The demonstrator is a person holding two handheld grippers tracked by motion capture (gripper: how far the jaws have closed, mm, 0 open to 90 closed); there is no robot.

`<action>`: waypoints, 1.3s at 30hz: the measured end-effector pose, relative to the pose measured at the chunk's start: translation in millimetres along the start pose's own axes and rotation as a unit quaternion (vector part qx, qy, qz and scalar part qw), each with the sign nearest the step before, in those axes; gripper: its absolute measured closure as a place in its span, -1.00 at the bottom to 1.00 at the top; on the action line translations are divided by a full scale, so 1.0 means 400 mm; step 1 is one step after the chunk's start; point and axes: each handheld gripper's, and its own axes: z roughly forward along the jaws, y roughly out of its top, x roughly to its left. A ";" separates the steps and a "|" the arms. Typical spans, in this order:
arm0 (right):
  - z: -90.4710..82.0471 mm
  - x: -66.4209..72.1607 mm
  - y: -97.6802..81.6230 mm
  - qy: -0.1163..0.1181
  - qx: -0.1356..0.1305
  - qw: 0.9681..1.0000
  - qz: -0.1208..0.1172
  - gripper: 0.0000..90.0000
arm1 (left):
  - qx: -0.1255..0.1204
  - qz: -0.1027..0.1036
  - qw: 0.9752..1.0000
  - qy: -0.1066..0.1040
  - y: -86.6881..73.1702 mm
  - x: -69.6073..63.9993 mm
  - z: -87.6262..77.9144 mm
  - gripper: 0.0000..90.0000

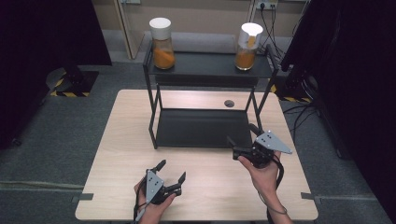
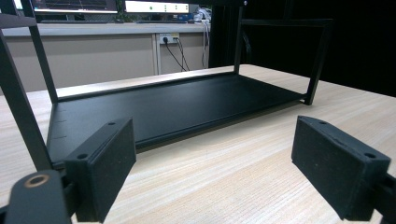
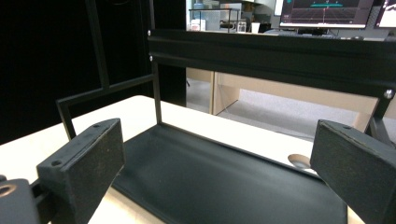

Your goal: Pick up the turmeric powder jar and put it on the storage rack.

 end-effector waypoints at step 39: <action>-0.037 0.010 -0.224 0.000 0.068 0.996 0.051 -0.90 | 0.000 0.001 1.000 0.001 0.000 -0.001 0.000 -0.70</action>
